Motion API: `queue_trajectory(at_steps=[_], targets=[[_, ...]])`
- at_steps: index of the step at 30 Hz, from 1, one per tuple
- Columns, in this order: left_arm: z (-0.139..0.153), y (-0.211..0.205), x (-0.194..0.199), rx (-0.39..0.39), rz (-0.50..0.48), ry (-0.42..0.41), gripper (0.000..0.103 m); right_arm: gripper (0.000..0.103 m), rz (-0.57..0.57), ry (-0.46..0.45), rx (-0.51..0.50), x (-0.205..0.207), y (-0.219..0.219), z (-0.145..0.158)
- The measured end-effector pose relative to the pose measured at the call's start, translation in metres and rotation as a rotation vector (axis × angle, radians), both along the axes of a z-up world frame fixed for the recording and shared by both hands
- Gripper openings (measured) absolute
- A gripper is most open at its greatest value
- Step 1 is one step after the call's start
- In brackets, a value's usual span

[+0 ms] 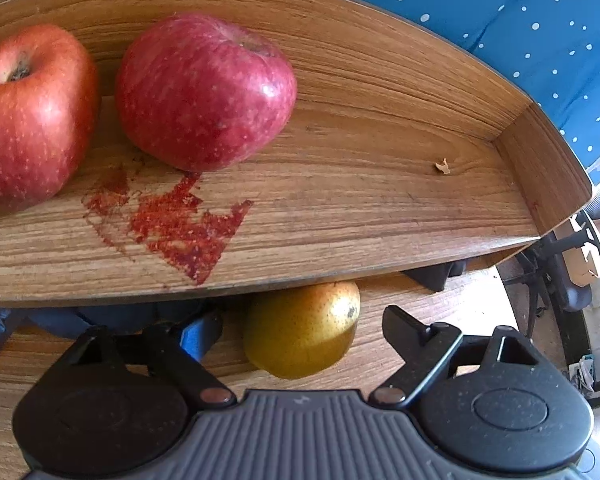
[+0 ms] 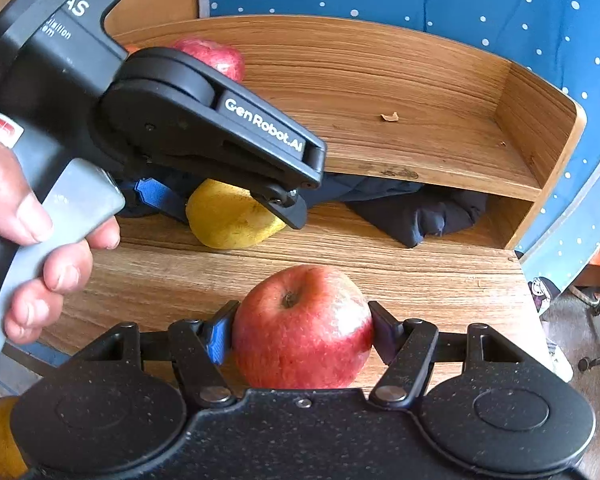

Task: Organize fruits
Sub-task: 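Grasp the yellow pear with the left tool while the right tool grasps the red apple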

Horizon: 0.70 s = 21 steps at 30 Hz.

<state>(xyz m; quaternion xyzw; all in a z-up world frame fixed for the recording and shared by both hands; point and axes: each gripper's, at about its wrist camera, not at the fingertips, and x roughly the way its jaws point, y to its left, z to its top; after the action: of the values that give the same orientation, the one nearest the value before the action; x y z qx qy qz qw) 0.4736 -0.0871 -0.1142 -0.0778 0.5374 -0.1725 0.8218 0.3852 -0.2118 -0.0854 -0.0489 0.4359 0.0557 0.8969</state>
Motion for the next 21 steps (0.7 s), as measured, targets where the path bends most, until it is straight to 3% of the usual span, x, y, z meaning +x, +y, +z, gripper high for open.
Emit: queue_trajectory(at_steps=[6,21], targets=[[0.001,0.003,0.002,-0.012,0.010,-0.002,0.064,0.068,0.031,-0.005,-0.028,0.004,0.005,0.002],[0.019,0.021,-0.034,-0.039,-0.074,0.006,0.060,0.068,-0.057,-0.031,0.015,-0.032,0.000,0.028]])
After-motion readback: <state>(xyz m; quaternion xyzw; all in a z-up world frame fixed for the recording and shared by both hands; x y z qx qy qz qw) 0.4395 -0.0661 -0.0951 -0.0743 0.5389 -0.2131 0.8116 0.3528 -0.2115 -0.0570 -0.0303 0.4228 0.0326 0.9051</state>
